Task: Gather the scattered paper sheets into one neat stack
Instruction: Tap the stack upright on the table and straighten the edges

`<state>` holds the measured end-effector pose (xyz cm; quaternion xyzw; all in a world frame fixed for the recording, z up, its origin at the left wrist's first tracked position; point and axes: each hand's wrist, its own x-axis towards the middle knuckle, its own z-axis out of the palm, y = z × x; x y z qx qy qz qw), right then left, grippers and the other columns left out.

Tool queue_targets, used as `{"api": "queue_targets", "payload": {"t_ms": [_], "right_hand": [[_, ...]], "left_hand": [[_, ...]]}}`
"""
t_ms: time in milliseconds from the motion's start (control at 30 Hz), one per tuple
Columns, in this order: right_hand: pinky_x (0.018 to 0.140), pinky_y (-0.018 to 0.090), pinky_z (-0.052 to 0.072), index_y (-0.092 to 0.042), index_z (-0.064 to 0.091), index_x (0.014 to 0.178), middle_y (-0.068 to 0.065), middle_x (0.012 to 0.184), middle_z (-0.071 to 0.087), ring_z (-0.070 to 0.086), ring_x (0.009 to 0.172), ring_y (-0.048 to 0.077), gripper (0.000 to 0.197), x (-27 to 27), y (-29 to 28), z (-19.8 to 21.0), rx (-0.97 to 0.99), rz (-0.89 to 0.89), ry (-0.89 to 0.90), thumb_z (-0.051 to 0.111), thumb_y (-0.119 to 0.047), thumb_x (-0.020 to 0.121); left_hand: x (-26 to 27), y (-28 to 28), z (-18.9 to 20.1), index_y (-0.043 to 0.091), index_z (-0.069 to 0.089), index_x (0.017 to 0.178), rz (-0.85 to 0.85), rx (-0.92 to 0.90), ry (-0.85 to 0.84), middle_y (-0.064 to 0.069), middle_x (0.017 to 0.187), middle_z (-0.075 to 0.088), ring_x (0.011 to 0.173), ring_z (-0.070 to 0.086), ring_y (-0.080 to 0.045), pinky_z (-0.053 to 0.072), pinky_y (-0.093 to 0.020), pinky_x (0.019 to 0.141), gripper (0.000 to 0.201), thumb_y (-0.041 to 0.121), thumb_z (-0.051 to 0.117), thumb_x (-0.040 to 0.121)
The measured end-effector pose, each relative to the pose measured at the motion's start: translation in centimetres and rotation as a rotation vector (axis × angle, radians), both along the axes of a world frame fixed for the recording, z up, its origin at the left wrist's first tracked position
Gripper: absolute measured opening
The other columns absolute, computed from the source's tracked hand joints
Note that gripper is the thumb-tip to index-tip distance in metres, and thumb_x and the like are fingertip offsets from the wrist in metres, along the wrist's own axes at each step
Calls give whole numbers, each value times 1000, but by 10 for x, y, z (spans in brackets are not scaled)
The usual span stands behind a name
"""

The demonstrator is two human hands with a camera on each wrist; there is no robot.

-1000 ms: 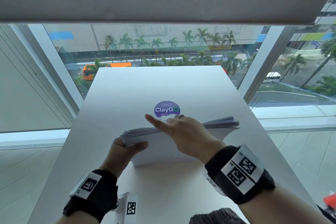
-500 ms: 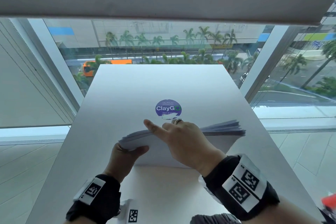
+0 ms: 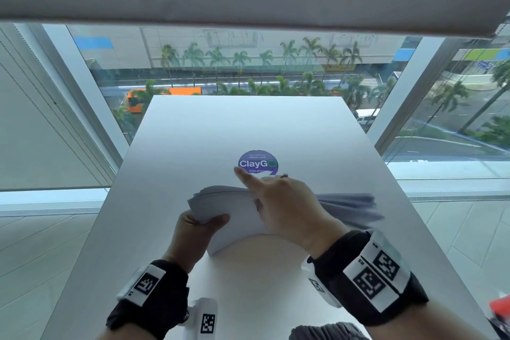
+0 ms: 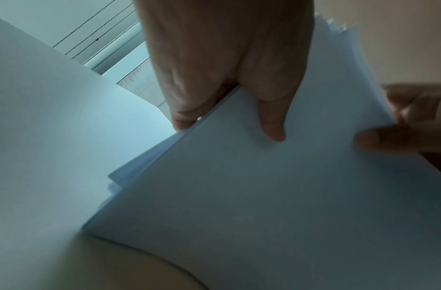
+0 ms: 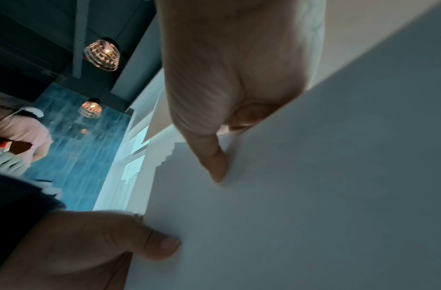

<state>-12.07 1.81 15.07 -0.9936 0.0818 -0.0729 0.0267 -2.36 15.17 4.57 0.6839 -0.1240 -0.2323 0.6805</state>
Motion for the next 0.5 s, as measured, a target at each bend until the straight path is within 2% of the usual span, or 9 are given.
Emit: {"api": "queue_targets", "payload": {"t_ms": [33, 67, 100, 233, 333, 367, 433, 500], "right_hand": [[71, 33, 47, -29, 26, 145, 6, 109, 66, 61, 95, 31, 67, -1, -6, 0, 57, -10, 31, 52, -15, 84], [77, 34, 46, -29, 24, 145, 7, 117, 63, 59, 102, 31, 63, -4, -12, -1, 104, -32, 62, 47, -17, 87], [80, 34, 45, -27, 29, 142, 8, 118, 63, 58, 105, 31, 58, -7, -19, 0, 121, -77, 97, 46, -19, 87], [76, 32, 47, -23, 55, 118, 10, 106, 67, 61, 101, 30, 40, -20, -55, 4, 82, -248, 220, 52, -17, 78], [67, 30, 46, -19, 64, 83, 7, 85, 68, 62, 86, 29, 15, -35, -91, 3, 141, -401, 222, 60, -16, 69], [64, 30, 47, -18, 63, 72, 6, 76, 68, 62, 79, 27, 7, -43, -104, 1, 218, -431, 173, 64, -16, 66], [60, 26, 46, -19, 64, 62, 0, 62, 66, 61, 66, 17, 14, -57, -125, -8, 469, -470, 4, 75, -10, 62], [56, 17, 45, -17, 68, 68, -9, 56, 65, 58, 57, 5, 20, -70, -134, -22, 875, -467, -243, 77, 0, 62]], "left_hand": [[1, 0, 0, 11, 69, 70, -16, 8, -10, 11, 54, 70, 52, 62, -1, 50, -12, 52, 19, -7, 69, 75], [2, -1, 0, 12, 69, 69, -30, 13, -16, 11, 54, 70, 53, 61, 0, 51, -12, 54, 19, -7, 69, 75], [3, -1, 0, 11, 69, 69, -39, 14, -15, 12, 54, 70, 53, 61, 1, 50, -12, 54, 19, -6, 69, 75], [7, -2, -2, 7, 69, 73, -32, 0, 7, 9, 57, 70, 55, 61, -2, 51, -14, 56, 9, -1, 73, 74], [11, -3, -2, 4, 68, 76, -23, 0, 12, 10, 55, 69, 53, 61, -1, 49, -13, 52, 8, -4, 67, 79], [12, -3, -2, 5, 68, 76, -28, -3, 13, 10, 56, 70, 54, 61, 0, 50, -13, 53, 10, -4, 65, 79], [14, -4, -2, 7, 68, 77, -34, -1, 15, 11, 58, 71, 56, 63, 0, 52, -14, 57, 13, -5, 64, 80], [16, -4, -2, 8, 68, 78, -32, -6, 16, 12, 59, 72, 56, 63, 1, 52, -13, 57, 13, -5, 64, 81]]}}
